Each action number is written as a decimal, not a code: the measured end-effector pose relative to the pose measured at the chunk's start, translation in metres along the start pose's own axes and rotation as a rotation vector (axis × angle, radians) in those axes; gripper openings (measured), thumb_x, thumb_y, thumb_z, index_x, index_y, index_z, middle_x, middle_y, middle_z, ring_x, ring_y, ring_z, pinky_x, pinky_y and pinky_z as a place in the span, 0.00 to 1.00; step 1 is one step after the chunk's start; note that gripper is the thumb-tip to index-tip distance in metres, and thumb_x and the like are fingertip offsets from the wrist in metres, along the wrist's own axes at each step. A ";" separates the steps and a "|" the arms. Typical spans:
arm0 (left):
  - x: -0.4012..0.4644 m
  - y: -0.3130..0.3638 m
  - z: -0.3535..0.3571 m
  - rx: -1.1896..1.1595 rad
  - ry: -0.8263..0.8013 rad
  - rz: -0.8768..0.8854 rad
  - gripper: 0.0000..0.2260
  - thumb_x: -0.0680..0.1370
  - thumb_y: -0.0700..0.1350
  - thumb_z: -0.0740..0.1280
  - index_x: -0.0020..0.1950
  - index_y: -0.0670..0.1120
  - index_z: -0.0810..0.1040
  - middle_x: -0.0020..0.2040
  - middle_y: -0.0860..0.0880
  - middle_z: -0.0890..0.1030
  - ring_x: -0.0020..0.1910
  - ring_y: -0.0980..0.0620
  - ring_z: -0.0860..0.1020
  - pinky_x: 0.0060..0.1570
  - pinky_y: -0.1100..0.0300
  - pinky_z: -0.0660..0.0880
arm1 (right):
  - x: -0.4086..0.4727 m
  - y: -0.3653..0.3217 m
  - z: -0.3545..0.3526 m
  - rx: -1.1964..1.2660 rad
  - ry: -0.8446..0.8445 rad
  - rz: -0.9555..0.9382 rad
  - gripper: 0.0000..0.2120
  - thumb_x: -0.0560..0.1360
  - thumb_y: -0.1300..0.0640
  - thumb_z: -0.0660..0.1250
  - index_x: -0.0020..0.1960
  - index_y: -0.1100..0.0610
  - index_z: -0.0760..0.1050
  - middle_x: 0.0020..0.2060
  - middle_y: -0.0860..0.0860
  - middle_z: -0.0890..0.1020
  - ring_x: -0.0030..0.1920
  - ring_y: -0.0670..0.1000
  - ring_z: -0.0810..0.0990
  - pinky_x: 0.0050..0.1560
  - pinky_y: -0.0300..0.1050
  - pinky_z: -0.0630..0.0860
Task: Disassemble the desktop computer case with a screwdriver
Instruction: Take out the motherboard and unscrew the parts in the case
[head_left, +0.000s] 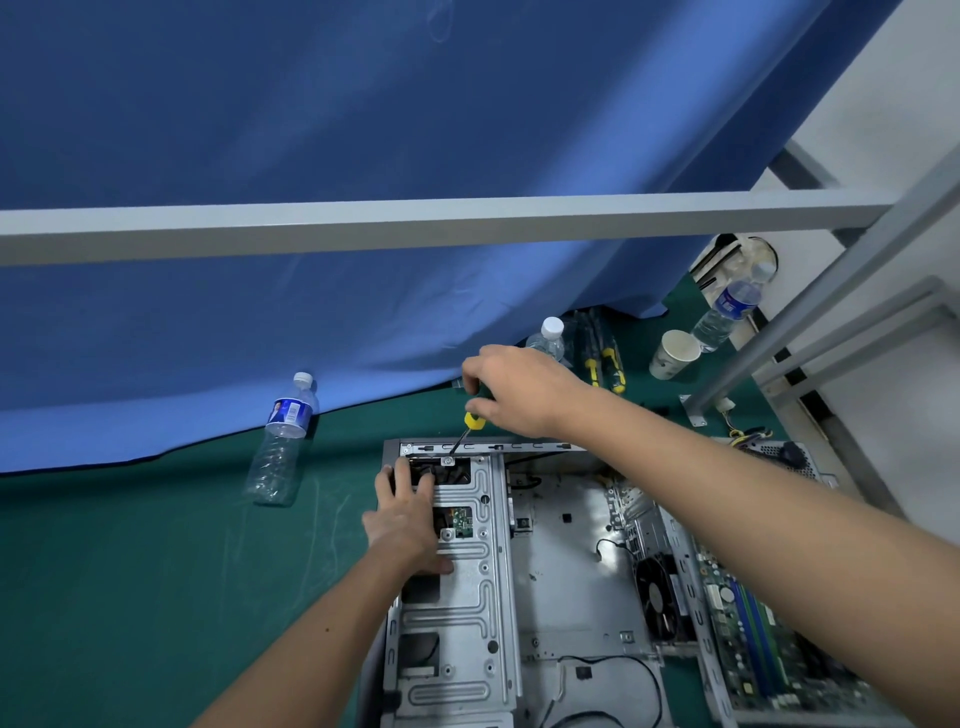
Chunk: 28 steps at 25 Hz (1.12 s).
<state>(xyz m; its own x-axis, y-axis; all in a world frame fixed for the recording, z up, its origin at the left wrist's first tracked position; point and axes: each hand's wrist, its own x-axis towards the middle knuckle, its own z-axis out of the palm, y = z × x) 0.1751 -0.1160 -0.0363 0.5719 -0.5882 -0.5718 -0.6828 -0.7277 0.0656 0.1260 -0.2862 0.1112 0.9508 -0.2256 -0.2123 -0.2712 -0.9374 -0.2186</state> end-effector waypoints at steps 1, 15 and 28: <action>0.000 -0.001 0.000 -0.019 0.009 0.004 0.53 0.62 0.62 0.80 0.78 0.53 0.51 0.77 0.48 0.41 0.77 0.42 0.44 0.65 0.46 0.72 | -0.005 0.003 0.001 0.045 0.024 0.020 0.08 0.78 0.51 0.65 0.52 0.55 0.75 0.45 0.49 0.74 0.45 0.54 0.75 0.44 0.48 0.71; 0.023 0.010 -0.013 -0.326 0.420 -0.024 0.10 0.81 0.51 0.64 0.58 0.52 0.81 0.59 0.51 0.75 0.62 0.49 0.68 0.59 0.50 0.67 | -0.061 0.031 0.038 0.373 0.219 0.407 0.06 0.76 0.49 0.68 0.45 0.50 0.76 0.47 0.48 0.77 0.47 0.52 0.76 0.50 0.49 0.74; 0.041 0.032 0.015 -0.395 0.594 -0.169 0.09 0.79 0.50 0.65 0.52 0.50 0.84 0.52 0.50 0.80 0.52 0.48 0.74 0.47 0.54 0.60 | -0.070 0.045 0.061 0.497 0.256 0.518 0.07 0.75 0.48 0.69 0.43 0.49 0.75 0.44 0.44 0.79 0.30 0.46 0.75 0.38 0.44 0.75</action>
<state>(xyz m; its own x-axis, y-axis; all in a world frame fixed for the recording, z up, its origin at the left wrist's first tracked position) 0.1698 -0.1581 -0.0694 0.8817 -0.4669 -0.0682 -0.4124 -0.8328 0.3694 0.0380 -0.2959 0.0579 0.6720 -0.7156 -0.1906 -0.6705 -0.4787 -0.5668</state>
